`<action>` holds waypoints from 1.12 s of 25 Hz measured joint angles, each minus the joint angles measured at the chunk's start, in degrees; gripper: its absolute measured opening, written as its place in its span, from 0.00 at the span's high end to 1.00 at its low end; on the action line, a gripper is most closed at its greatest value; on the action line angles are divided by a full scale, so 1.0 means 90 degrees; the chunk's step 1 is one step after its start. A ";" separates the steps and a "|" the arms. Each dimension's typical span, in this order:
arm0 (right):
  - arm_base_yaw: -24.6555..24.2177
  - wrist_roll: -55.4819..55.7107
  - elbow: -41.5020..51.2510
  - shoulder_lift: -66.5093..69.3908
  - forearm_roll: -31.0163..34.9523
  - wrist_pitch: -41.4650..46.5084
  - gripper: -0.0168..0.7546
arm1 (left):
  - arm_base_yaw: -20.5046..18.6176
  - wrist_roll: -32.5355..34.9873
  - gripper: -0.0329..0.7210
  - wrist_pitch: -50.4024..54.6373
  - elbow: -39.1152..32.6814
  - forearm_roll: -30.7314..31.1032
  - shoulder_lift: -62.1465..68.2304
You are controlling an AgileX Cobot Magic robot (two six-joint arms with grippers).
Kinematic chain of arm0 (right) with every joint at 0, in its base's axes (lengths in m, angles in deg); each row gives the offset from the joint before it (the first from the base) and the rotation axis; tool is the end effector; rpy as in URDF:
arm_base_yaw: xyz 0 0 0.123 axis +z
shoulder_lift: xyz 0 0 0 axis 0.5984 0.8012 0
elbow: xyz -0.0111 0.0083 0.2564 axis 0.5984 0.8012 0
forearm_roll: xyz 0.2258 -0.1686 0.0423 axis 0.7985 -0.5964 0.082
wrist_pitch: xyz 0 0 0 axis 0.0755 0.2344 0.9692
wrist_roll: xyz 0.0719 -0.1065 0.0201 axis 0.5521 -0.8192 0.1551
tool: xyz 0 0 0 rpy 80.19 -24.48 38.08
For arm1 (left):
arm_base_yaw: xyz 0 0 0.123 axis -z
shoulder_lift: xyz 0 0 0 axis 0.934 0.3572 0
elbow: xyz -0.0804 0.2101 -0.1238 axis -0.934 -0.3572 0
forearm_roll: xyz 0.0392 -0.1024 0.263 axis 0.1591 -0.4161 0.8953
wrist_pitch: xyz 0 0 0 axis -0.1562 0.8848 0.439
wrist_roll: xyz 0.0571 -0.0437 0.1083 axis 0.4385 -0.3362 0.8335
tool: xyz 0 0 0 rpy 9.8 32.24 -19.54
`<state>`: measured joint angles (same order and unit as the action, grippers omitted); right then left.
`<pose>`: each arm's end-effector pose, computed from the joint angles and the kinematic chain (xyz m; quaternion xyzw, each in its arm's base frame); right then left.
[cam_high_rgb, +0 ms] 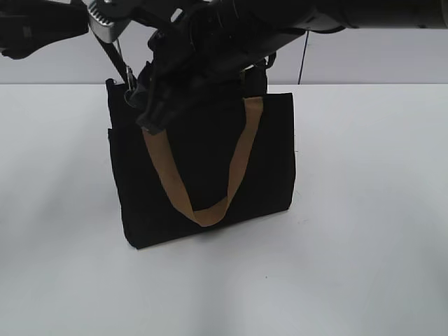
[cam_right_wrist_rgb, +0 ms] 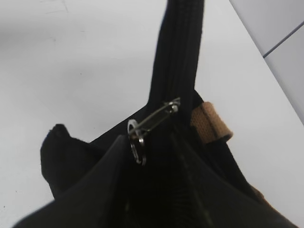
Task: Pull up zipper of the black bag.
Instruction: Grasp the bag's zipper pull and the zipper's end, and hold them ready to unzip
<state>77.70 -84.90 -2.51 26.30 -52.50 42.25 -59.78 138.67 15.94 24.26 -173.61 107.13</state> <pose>0.3450 0.3264 0.2014 -0.5297 0.7325 0.1234 0.4094 0.3110 -0.1226 0.2663 0.2767 0.7395 -0.2391 0.5652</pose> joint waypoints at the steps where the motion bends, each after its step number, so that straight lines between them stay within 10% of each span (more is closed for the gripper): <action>1: 0.0000 0.0000 0.0000 0.0000 0.0000 0.0000 0.69 | 0.0000 0.0000 0.91 0.0000 0.0000 0.0006 0.0000; 10: 0.0000 0.0000 0.0000 0.0000 0.0004 0.0043 0.97 | 0.0000 0.0000 0.92 -0.0012 0.0000 0.0014 0.0000; 17: 0.0000 0.0000 0.0000 -0.0271 -0.0015 0.0497 0.98 | 0.0000 0.0000 0.92 -0.0035 0.0000 0.0352 -0.0013; 28: 0.0000 0.0000 0.0000 -0.0298 -0.0020 0.0629 0.98 | 0.0000 -0.2325 0.92 0.0049 0.0000 0.4403 -0.0018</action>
<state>77.70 -84.90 -2.51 23.62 -52.68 47.91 -59.78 117.75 16.39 24.26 -133.99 106.97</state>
